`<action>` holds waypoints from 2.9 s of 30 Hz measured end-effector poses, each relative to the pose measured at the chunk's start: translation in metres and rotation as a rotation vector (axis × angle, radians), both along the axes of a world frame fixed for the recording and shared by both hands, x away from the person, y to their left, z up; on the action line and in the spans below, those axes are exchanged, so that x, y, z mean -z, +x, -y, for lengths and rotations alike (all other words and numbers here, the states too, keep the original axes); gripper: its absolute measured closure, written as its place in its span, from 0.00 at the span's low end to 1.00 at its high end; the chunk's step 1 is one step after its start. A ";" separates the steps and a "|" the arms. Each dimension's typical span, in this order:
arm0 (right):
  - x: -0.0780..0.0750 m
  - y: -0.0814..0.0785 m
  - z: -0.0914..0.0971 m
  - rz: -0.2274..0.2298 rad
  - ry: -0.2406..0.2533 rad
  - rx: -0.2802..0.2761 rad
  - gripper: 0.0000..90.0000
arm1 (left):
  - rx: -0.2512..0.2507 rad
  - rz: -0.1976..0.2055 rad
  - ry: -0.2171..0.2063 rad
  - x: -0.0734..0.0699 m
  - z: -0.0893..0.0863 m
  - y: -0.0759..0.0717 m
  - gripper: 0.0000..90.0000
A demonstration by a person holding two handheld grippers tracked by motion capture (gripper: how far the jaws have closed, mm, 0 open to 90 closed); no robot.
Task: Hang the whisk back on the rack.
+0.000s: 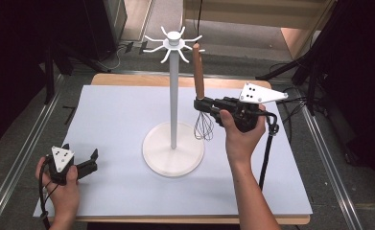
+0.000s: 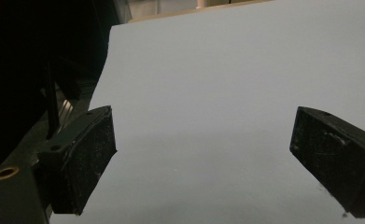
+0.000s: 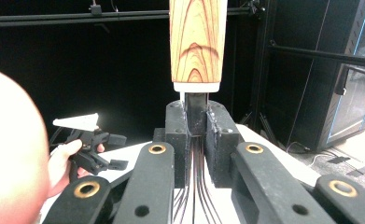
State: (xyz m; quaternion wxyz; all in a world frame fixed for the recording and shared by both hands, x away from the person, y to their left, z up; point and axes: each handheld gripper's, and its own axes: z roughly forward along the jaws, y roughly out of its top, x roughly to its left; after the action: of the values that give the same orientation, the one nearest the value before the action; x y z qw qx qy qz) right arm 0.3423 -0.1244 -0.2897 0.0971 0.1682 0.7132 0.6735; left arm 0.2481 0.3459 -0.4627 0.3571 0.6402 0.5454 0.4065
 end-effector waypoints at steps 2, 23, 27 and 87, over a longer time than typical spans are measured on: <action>0.002 0.000 0.000 -0.001 0.005 0.001 0.92 | 0.000 0.000 0.000 0.000 0.000 0.000 0.08; 0.004 0.002 0.001 -0.001 0.015 -0.004 0.85 | 0.000 0.001 0.001 0.000 0.000 0.000 0.08; 0.006 0.003 0.003 -0.006 0.020 -0.002 0.81 | 0.000 0.001 0.002 0.000 0.000 0.000 0.08; 0.172 -0.012 0.109 -0.231 -0.211 0.570 0.15 | -0.001 0.002 0.012 0.000 0.001 0.000 0.08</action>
State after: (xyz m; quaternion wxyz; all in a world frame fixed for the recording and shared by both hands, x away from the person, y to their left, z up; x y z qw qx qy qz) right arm 0.3307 -0.2334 -0.4615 0.2171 0.4253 0.7097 0.5180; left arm 0.2478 0.3453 -0.4629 0.3537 0.6417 0.5427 0.4105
